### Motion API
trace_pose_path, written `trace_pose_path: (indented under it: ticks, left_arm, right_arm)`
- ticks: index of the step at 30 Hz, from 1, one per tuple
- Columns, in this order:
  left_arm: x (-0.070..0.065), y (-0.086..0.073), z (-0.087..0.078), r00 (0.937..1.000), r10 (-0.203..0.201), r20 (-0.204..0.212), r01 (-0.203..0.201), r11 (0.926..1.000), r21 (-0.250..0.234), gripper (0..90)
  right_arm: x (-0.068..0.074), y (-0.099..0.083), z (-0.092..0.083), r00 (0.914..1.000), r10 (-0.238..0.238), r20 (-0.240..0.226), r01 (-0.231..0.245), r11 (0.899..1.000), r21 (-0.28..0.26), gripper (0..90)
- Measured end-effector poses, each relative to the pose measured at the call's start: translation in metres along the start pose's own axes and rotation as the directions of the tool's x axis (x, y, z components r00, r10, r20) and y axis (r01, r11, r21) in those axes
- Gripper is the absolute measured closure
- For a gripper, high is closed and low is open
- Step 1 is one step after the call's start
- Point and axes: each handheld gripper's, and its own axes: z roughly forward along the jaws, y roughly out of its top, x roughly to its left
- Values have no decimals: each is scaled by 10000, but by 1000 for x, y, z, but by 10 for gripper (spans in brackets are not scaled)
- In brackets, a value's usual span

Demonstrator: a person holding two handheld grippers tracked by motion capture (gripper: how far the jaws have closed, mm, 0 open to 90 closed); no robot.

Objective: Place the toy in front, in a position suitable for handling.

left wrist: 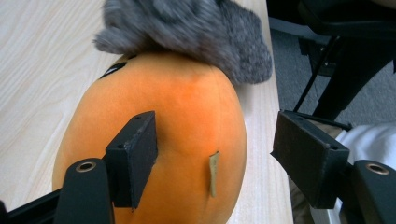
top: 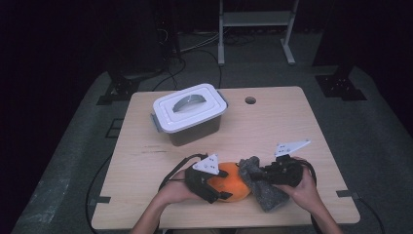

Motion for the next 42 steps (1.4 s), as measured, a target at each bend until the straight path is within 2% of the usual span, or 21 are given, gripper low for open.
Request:
trace_pose_path:
  ticks: [2,5,6,7,8,9,12,13,14,15,17,18,21,23,25,27,31,33,36,39,42]
  left_arm:
    - [0,0,-1,9999,-4,135,4,10000,-26,307]
    - [1,1,-6,9999,94,-81,-96,9998,-195,305]
    - [3,2,-10,9989,13,-468,-37,9987,-508,285]
    - [3,2,-10,9989,13,-468,-37,9987,-508,281]
    - [5,2,-12,9974,-86,-721,36,9977,-683,280]
    - [6,1,-12,9969,-127,-771,66,9968,-791,280]
    - [7,0,-10,9959,-248,-874,181,9968,-777,280]
    - [8,-2,-5,9964,-258,-812,231,9991,-344,283]
    - [8,-2,-5,9964,-258,-812,231,9991,-344,289]
    - [6,-4,1,9970,-143,-759,143,9999,-7,289]
    - [5,-4,1,9977,-164,-657,163,9999,-14,294]
    - [4,-3,-2,9995,-133,-288,135,9999,73,299]
    - [3,-3,-4,9999,-57,-124,58,9999,103,298]
    - [5,-2,-7,9997,-81,-243,78,9999,-110,285]
    - [6,-1,-6,9971,-54,-758,31,9995,-301,236]
    - [8,-1,-3,9966,-113,-817,87,9994,-321,181]
    - [9,-3,8,9985,-166,-519,167,9999,5,165]
    - [9,-7,10,9992,-151,-380,152,9999,21,271]
    - [9,-11,12,9991,-222,-363,222,9998,-14,367]
    - [8,-10,10,9987,-167,-488,171,9998,86,370]
    - [7,-10,9,9984,-159,-551,161,9999,39,368]
  right_arm:
    - [0,2,0,10000,-11,61,11,10000,22,742]
    - [1,3,5,10000,-55,39,54,9997,234,741]
    - [2,1,8,9998,-115,-150,120,9994,312,741]
    - [2,1,8,9998,-115,-150,120,9994,312,741]
    - [4,-2,11,9980,-275,-566,304,9982,514,740]
    - [6,-5,12,9968,-376,-700,419,9973,610,740]
    - [10,-11,12,9947,-518,-893,584,9956,733,739]
    - [10,-12,11,9949,-507,-877,571,9957,728,739]
    - [10,-12,11,9949,-507,-877,571,9957,728,739]
    - [9,-12,6,9961,-503,-731,550,9964,647,738]
    - [8,-12,3,9966,-461,-676,496,9974,516,738]
    - [6,-10,-2,9990,-317,-311,325,9991,265,738]
    - [4,-10,-1,9997,-202,-148,205,9995,254,737]
    - [4,-12,6,9987,-239,-449,260,9985,481,735]
    - [6,-12,9,9961,-399,-792,451,9969,645,735]
    - [11,-11,11,9930,-622,-1003,700,9946,768,734]
    - [15,-8,13,9915,-890,-952,978,9910,914,731]
    - [16,-7,13,9916,-976,-853,1062,9889,1038,730]
    - [11,-11,9,9938,-800,-765,885,9894,1150,728]
    - [8,-17,6,9962,-778,-385,826,9859,1458,727]
    - [1,-28,-2,9989,-461,33,447,9825,1807,728]
